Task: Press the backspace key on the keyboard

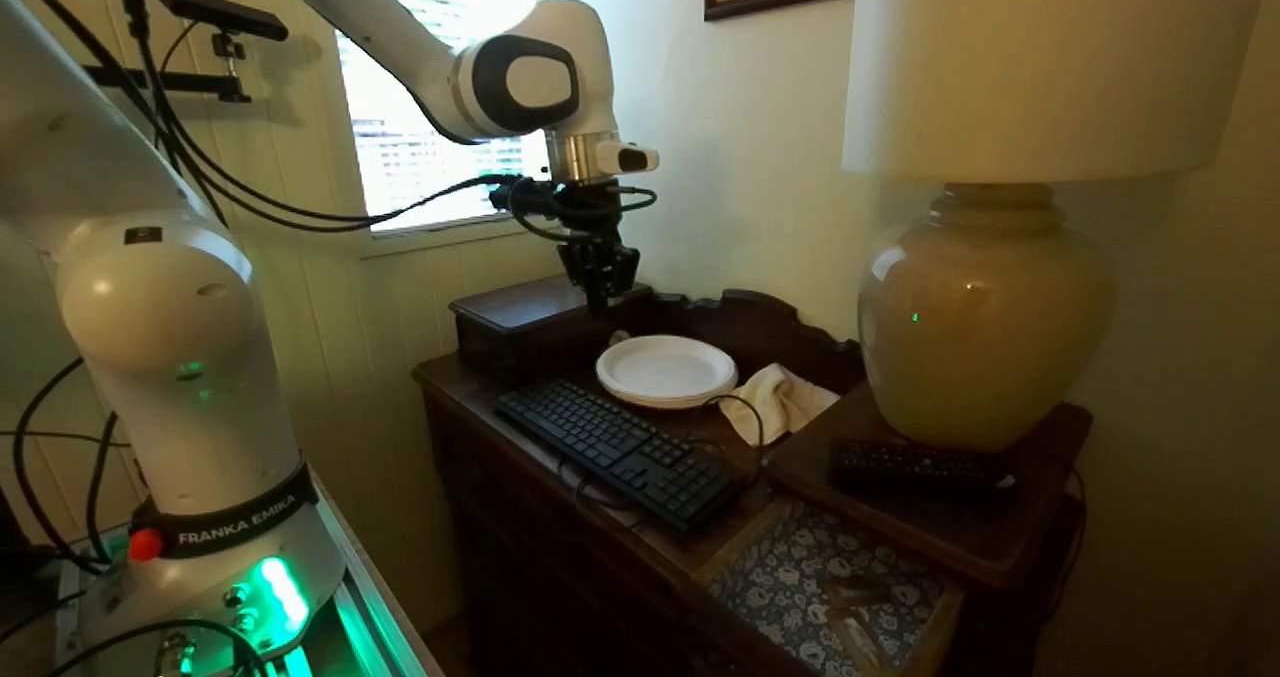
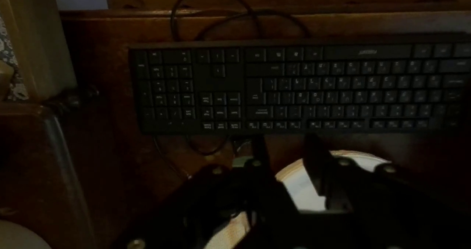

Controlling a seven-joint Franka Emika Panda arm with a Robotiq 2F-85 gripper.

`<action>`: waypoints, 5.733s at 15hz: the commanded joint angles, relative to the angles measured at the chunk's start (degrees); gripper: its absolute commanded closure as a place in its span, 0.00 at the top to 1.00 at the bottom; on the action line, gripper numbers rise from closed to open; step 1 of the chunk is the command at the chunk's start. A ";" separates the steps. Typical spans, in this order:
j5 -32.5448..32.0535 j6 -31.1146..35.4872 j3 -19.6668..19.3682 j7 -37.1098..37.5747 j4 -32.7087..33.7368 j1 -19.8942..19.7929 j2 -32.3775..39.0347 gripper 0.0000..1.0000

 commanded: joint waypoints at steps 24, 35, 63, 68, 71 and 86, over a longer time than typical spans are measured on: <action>3.13 16.34 -0.45 -3.45 5.06 -0.43 24.54 0.00; 4.10 20.43 -0.37 -4.24 6.11 -1.05 30.79 0.00; 10.65 20.47 1.59 -9.49 9.95 -3.90 36.26 0.00; 13.47 17.80 2.75 -10.67 7.80 -3.64 29.70 0.00; 16.33 12.26 2.88 -10.24 7.78 -2.94 26.45 0.00; 4.96 -6.02 1.71 -2.51 4.31 -2.93 1.67 0.81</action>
